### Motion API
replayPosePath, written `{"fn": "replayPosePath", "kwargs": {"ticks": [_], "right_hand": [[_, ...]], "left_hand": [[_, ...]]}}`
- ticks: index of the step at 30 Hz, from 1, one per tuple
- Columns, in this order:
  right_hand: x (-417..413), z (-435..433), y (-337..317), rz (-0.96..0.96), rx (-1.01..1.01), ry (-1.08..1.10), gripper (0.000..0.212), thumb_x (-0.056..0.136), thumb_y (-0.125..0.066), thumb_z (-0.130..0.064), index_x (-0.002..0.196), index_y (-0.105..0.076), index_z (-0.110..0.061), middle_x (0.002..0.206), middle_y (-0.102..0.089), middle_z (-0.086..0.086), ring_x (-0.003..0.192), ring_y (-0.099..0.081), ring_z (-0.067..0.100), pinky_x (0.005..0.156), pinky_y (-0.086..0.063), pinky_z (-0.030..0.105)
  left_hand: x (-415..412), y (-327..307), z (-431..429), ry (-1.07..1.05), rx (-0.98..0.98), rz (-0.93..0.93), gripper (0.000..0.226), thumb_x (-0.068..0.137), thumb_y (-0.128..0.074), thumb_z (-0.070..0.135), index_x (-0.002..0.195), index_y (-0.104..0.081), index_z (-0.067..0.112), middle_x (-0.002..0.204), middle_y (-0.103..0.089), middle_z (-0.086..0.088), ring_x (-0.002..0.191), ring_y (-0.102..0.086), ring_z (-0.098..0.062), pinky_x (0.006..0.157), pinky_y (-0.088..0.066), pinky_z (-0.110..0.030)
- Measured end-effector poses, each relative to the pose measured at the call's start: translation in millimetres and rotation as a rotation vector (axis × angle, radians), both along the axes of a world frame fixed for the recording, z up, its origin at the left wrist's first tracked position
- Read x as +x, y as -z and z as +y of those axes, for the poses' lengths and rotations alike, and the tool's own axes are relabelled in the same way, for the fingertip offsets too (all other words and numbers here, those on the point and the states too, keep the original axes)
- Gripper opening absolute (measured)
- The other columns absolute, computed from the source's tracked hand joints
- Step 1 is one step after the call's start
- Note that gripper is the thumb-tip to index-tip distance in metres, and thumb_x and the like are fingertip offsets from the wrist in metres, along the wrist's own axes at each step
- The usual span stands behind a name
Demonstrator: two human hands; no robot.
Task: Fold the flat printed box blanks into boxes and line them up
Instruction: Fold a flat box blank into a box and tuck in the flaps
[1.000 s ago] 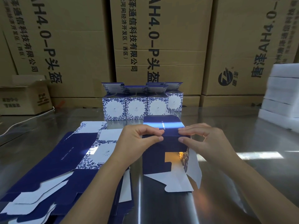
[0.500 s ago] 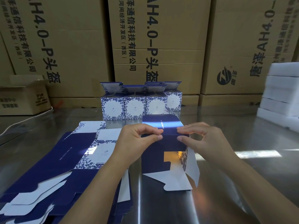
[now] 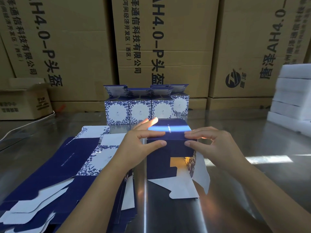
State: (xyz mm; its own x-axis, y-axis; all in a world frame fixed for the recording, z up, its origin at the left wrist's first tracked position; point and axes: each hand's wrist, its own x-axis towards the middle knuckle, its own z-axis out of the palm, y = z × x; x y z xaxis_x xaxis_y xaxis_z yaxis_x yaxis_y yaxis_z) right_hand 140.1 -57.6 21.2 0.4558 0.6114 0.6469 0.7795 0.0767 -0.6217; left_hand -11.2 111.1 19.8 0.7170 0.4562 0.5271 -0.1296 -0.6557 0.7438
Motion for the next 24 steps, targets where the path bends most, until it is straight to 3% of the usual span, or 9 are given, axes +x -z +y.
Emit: {"fn": "replayPosePath", "kwargs": {"ticks": [3,6,13,20,24], "right_hand": [[0.2,0.0,0.0,-0.013,-0.004,-0.008,0.024,0.073,-0.079,-0.024,0.080,-0.069,-0.045,0.086,-0.068,-0.029,0.098,-0.056,-0.011,0.083,-0.045,0.012],[0.1,0.3,0.6,-0.024,0.010,-0.009,0.025,0.073,-0.079,-0.022,0.079,-0.071,-0.044,0.086,-0.066,-0.036,0.096,-0.057,-0.012,0.083,-0.040,0.003],[0.1,0.3,0.5,-0.036,0.011,-0.015,0.025,0.073,-0.078,-0.024,0.079,-0.069,-0.046,0.088,-0.064,-0.039,0.097,-0.055,-0.013,0.081,-0.039,0.003],[0.6,0.7,0.7,-0.053,0.008,-0.013,0.026,0.074,-0.077,-0.024,0.079,-0.067,-0.048,0.085,-0.063,-0.041,0.098,-0.054,-0.014,0.077,-0.039,0.001],[1.8,0.2,1.1,-0.054,0.018,-0.017,0.024,0.074,-0.078,-0.024,0.080,-0.070,-0.046,0.088,-0.064,-0.038,0.098,-0.055,-0.013,0.079,-0.038,0.001]], "left_hand": [[1.8,2.8,-0.3,0.055,-0.103,-0.008,0.020,0.069,-0.076,0.033,0.084,-0.074,0.046,0.109,-0.060,0.036,0.119,-0.040,0.019,0.112,-0.032,-0.037],[3.8,6.0,1.2,0.081,-0.134,-0.038,0.023,0.063,-0.072,0.040,0.085,-0.075,0.042,0.112,-0.062,0.032,0.121,-0.040,0.017,0.113,-0.030,-0.033],[4.7,7.1,1.8,0.109,-0.160,-0.055,0.021,0.064,-0.071,0.036,0.084,-0.076,0.040,0.112,-0.061,0.034,0.122,-0.040,0.017,0.111,-0.031,-0.027],[3.8,6.6,2.4,0.110,-0.192,-0.028,0.025,0.063,-0.072,0.039,0.088,-0.076,0.041,0.112,-0.058,0.039,0.122,-0.041,0.016,0.112,-0.033,-0.037],[1.1,5.8,6.6,0.150,-0.265,-0.028,0.026,0.072,-0.076,0.017,0.084,-0.076,0.039,0.104,-0.061,0.039,0.121,-0.048,0.008,0.109,-0.036,-0.033]]}}
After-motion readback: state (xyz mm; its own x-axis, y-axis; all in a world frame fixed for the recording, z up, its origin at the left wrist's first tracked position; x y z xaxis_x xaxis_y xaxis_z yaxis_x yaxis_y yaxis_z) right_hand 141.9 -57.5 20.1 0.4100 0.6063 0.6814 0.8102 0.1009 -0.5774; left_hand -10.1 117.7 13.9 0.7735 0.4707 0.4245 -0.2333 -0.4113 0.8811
